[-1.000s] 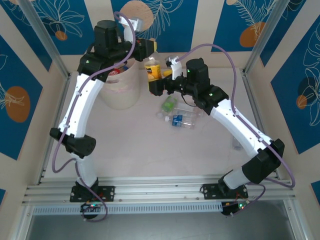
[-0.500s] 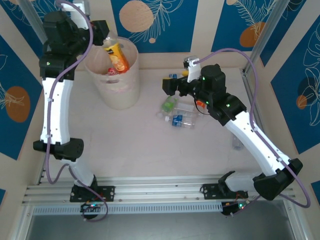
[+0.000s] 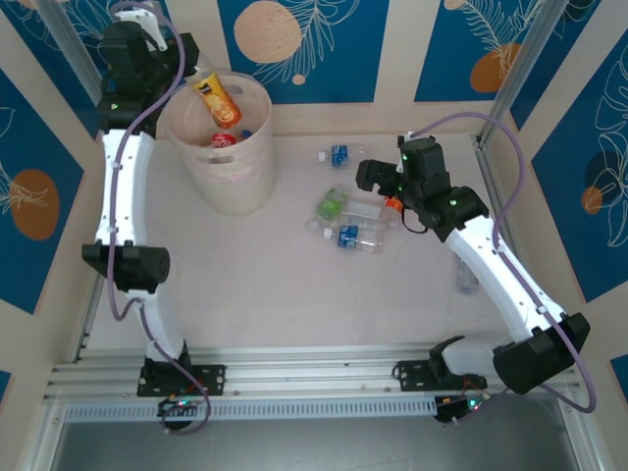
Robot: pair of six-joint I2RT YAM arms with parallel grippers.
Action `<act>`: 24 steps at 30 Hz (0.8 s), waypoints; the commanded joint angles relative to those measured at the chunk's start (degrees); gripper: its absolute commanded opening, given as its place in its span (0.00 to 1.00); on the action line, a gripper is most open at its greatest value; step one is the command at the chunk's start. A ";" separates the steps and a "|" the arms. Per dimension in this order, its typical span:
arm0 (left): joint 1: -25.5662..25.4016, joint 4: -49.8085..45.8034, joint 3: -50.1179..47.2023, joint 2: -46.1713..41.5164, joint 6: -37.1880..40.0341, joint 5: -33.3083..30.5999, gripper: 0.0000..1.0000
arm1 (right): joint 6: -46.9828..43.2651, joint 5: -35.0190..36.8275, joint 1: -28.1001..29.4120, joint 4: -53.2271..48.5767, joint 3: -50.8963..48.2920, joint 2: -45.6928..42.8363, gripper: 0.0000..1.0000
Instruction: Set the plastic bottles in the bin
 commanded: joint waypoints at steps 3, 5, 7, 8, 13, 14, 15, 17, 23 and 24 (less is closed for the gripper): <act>0.76 2.84 1.40 4.39 -5.98 0.48 0.00 | 4.25 0.33 -1.97 -4.69 -1.47 -1.99 0.99; 0.68 2.44 1.37 5.67 -6.90 1.19 0.00 | 4.33 0.11 -2.23 -5.30 -1.55 -2.07 0.99; 0.54 1.43 1.32 6.57 -7.39 1.69 0.00 | 4.41 -0.02 -2.42 -5.57 -1.66 -2.06 0.99; 0.59 0.76 1.25 7.08 -7.48 1.80 0.00 | 4.56 -0.25 -2.43 -5.67 -1.62 -2.02 0.99; 0.59 -0.95 -0.98 8.73 -8.30 2.98 0.00 | 4.87 -1.11 -2.43 -5.44 -2.02 -1.91 0.99; 0.59 -0.23 -2.55 8.75 -8.87 3.46 0.00 | 4.87 -1.25 -2.43 -5.30 -2.19 -1.83 0.99; 0.59 0.51 -3.82 8.75 -9.47 3.81 0.00 | 4.87 -1.26 -2.43 -5.34 -2.14 -1.79 0.99; 0.50 2.12 -6.28 8.92 -11.06 4.64 0.00 | 4.87 -1.32 -2.43 -5.35 -2.17 -1.56 0.99; -0.83 7.71 -11.89 9.19 -16.10 3.94 0.00 | 5.39 -2.35 -2.43 -3.81 -3.75 -1.35 0.99; -1.11 8.20 -12.54 9.17 -16.42 3.13 0.00 | 5.39 -2.56 -2.43 -3.59 -4.12 -1.20 0.99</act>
